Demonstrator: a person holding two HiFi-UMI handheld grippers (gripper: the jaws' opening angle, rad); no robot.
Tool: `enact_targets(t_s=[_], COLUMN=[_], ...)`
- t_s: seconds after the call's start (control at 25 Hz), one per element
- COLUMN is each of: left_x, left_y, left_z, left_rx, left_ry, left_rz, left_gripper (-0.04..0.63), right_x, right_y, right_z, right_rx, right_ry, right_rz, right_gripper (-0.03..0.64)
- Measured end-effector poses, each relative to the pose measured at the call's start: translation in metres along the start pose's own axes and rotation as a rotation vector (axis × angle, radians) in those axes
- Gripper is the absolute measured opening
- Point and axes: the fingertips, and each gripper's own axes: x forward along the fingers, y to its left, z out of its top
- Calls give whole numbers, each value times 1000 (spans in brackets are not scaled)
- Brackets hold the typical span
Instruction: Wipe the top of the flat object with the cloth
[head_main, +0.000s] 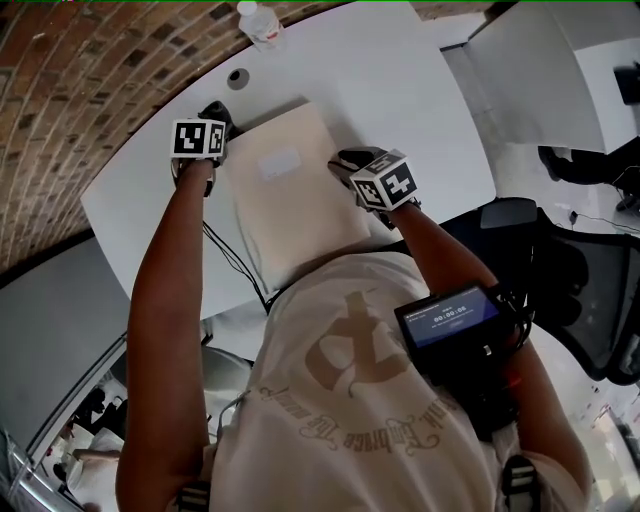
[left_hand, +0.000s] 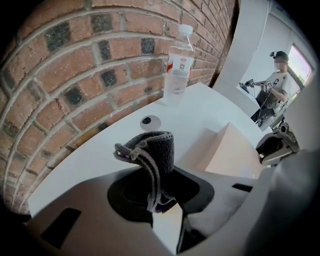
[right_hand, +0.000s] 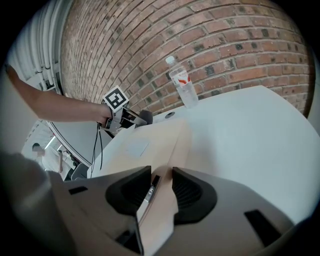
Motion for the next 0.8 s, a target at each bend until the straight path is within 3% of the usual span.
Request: enact_targets(t_s=[0.52, 0.8], left_x=[-31, -56], left_y=[41, 29], left_z=[-28, -25], left_rx=[-106, -120], left_ry=[-40, -132], left_rz=[130, 128], left_gripper=[106, 106], right_x=[-1, -2], right_y=[1, 0], right_z=[-1, -2], right_rx=[-6, 4], right_ry=[-2, -15], right_rz=[-15, -17], right_gripper=[144, 144])
